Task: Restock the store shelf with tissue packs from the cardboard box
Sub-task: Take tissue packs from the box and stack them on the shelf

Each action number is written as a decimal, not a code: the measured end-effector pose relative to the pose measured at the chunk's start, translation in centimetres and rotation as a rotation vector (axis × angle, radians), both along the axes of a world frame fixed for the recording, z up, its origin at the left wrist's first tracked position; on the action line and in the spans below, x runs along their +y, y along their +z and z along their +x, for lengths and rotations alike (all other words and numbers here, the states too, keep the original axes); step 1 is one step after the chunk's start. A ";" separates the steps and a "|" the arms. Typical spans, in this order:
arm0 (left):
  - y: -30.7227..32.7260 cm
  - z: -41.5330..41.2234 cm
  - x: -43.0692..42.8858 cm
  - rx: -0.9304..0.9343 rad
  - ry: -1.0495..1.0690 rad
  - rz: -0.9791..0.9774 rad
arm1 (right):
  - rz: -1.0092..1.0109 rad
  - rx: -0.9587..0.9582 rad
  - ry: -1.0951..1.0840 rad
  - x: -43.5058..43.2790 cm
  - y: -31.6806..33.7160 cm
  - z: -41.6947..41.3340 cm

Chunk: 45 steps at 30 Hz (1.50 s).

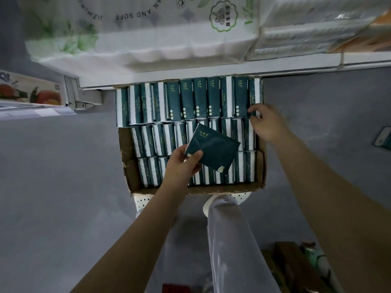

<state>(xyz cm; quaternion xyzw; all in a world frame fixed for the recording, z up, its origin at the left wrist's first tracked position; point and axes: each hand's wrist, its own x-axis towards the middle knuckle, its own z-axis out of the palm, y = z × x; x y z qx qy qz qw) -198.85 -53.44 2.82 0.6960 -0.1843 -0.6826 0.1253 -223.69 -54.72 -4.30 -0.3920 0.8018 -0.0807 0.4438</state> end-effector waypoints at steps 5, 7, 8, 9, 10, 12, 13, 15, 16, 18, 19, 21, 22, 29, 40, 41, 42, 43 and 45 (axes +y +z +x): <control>-0.2 -0.2 -0.3 -0.023 0.026 0.001 | 0.023 0.095 0.099 0.3 0.3 0.5; 0.4 -0.3 -0.3 -0.016 0.043 -0.003 | -0.027 0.098 0.069 0.8 1.4 0.8; 0.9 -0.3 -0.4 -0.007 0.051 -0.008 | -0.069 0.108 0.036 1.0 2.2 0.9; 1.6 -0.2 -0.4 -0.003 0.058 -0.012 | -0.113 0.120 -0.012 1.3 3.3 1.1; 2.4 -0.1 -0.4 0.006 0.069 -0.015 | -0.159 0.125 -0.076 1.5 4.5 1.4; 4.6 0.3 -0.6 0.022 0.086 -0.022 | -0.243 0.095 -0.217 1.9 8.0 2.2; 5.9 0.5 -0.7 0.028 0.096 -0.021 | -0.273 0.063 -0.290 2.2 9.8 2.7; 9.4 1.1 -1.1 0.047 0.132 -0.022 | -0.322 -0.027 -0.430 2.6 14.3 4.2; 11.3 1.5 -1.3 0.053 0.150 -0.027 | -0.348 -0.073 -0.491 2.7 16.8 5.2; 15.5 2.7 -1.8 0.053 0.169 -0.060 | -0.405 -0.152 -0.589 2.5 22.0 7.5; 17.7 3.4 -2.1 0.050 0.156 -0.087 | -0.442 -0.179 -0.633 2.3 24.5 8.8; 22.7 5.4 -2.8 0.063 0.115 -0.156 | -0.515 -0.227 -0.726 2.1 29.7 11.5; 25.1 6.3 -3.1 0.079 0.100 -0.185 | -0.545 -0.253 -0.773 1.9 31.9 12.8; 41.3 14.7 -5.0 0.240 -0.066 -0.411 | -0.756 -0.496 -0.952 1.0 48.6 20.8; 59.1 22.1 -7.4 0.302 -0.204 -0.917 | -1.030 -0.562 -0.810 -0.6 66.8 25.8; 60.3 22.2 -7.6 0.308 -0.210 -0.953 | -1.048 -0.579 -0.793 -0.9 67.9 25.6; 61.6 22.0 -8.1 0.315 -0.209 -0.995 | -1.075 -0.599 -0.771 -1.5 69.1 25.4; 62.4 21.8 -8.4 0.318 -0.217 -1.021 | -1.087 -0.608 -0.759 -1.9 69.8 25.1; 64.2 21.3 -9.5 0.317 -0.213 -1.087 | -1.125 -0.623 -0.740 -2.8 71.5 24.4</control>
